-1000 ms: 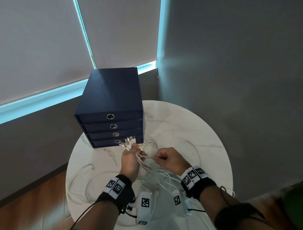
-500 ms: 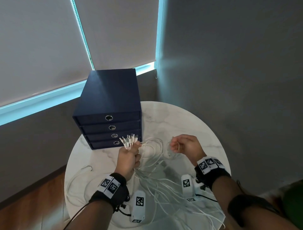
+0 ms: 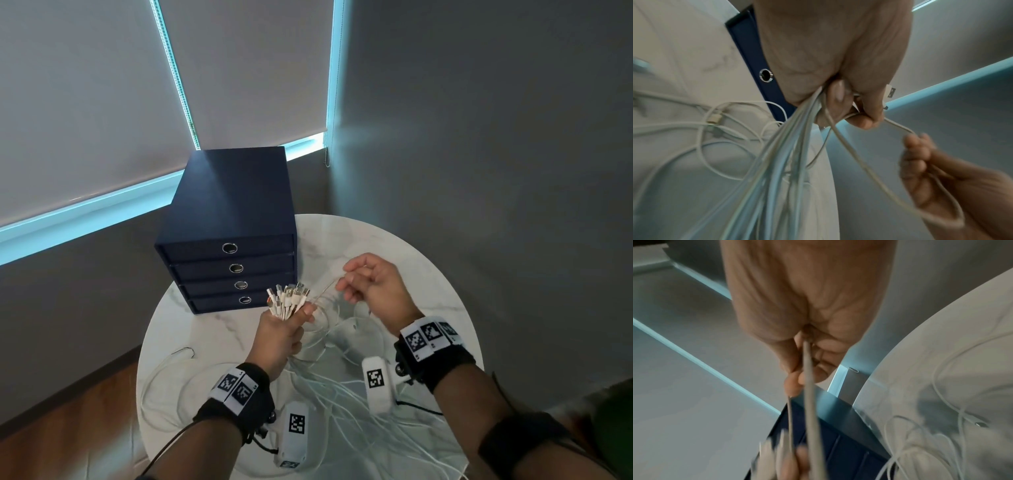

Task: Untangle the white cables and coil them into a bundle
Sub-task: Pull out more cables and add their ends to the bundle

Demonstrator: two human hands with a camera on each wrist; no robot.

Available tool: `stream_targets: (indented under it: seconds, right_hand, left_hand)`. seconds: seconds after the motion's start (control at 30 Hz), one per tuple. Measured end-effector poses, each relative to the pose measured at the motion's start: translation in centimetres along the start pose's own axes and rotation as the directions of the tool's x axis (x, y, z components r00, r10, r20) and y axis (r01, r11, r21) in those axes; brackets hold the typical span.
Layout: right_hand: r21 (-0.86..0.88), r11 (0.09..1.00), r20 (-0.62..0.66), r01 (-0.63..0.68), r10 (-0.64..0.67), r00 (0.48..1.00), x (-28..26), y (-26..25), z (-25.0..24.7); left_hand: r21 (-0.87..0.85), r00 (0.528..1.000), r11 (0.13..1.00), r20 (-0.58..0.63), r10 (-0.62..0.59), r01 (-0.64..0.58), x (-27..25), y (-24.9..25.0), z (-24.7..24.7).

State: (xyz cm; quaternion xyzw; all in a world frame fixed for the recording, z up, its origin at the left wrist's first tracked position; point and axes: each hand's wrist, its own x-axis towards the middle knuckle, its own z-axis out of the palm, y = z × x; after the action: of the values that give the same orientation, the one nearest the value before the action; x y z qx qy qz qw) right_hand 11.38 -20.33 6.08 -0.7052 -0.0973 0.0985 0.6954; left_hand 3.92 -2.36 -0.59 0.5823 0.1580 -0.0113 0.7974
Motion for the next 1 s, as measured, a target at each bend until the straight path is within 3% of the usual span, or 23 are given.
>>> stream_targets:
  seconds: [0.13, 0.23, 0.3, 0.37, 0.4, 0.43, 0.5, 0.57, 0.67, 0.73, 0.8, 0.87, 0.93, 1.0]
  right_hand:
    - [0.004, 0.999, -0.223, 0.036, -0.034, 0.974, 0.8, -0.2, -2.5]
    - [-0.351, 0.936, -0.259, -0.025, -0.071, 0.963, 1.1, 1.6, -3.4]
    - [-0.678, 0.735, -0.086, -0.003, -0.076, 0.993, 0.2, 2.3, -2.6]
    - [-0.853, 0.498, 0.168, 0.154, -0.017, 0.986, -1.1, 2.4, -0.5]
    - [-0.871, 0.436, 0.258, 0.226, 0.014, 0.966, -1.5, 2.2, 0.7]
    - [-0.864, 0.429, 0.306, 0.262, 0.036, 0.952, -1.8, 2.0, 1.8]
    - [-0.815, 0.532, 0.291, 0.229, 0.034, 0.956, -1.8, 1.8, 2.8]
    - [-0.728, 0.670, 0.198, 0.148, -0.001, 0.980, -1.3, 1.8, 2.4]
    - [-0.537, 0.841, -0.028, 0.058, -0.087, 0.996, 0.0, 0.6, 0.8]
    - [-0.346, 0.936, -0.236, 0.069, -0.158, 0.959, 1.3, -0.9, -0.7]
    - [-0.151, 0.984, -0.437, 0.095, -0.153, 0.886, 2.5, -2.7, -2.5]
    - [-0.039, 0.994, -0.556, 0.106, -0.110, 0.824, 3.1, -4.2, -4.1]
    - [-0.052, 0.997, -0.594, 0.059, -0.079, 0.800, 3.5, -4.6, -5.5]
    - [-0.209, 0.975, -0.565, -0.072, -0.061, 0.823, 3.8, -3.9, -6.5]
  left_hand:
    - [-0.019, 0.998, 0.999, -0.063, -0.031, 0.030, -0.1, -0.9, -1.2]
    - [-0.005, 0.995, 1.000, -0.098, -0.024, 0.023, 0.0, -0.9, -1.1]
    - [0.032, 0.993, 0.999, -0.118, -0.018, 0.022, 0.3, -0.9, -0.6]
    - [0.093, 0.994, 0.996, -0.113, 0.002, 0.008, 0.5, -0.6, 0.2]
    - [0.119, 0.995, 0.993, -0.096, 0.016, -0.004, 0.5, -0.5, 0.7]
    - [0.129, 0.997, 0.992, -0.075, 0.023, -0.013, 0.5, -0.4, 1.0]
    - [0.114, 0.999, 0.993, -0.040, 0.019, -0.014, 0.5, -0.3, 1.2]
    - [0.083, 1.000, 0.997, -0.030, -0.003, 0.006, 0.4, -0.3, 0.8]
    - [0.038, 0.999, 0.999, -0.044, -0.028, 0.030, 0.6, -1.0, -0.6]
    - [0.010, 0.996, 0.999, -0.072, -0.046, 0.047, 0.6, -1.6, -1.4]
    - [-0.018, 0.993, 0.998, -0.096, -0.068, 0.066, 0.6, -2.2, -2.1]
    - [-0.040, 0.991, 0.996, -0.105, -0.086, 0.082, 0.7, -2.5, -2.4]
    - [-0.044, 0.991, 0.996, -0.107, -0.081, 0.077, 0.7, -2.5, -2.4]
    - [-0.034, 0.992, 0.997, -0.101, -0.071, 0.068, 0.9, -2.4, -2.2]
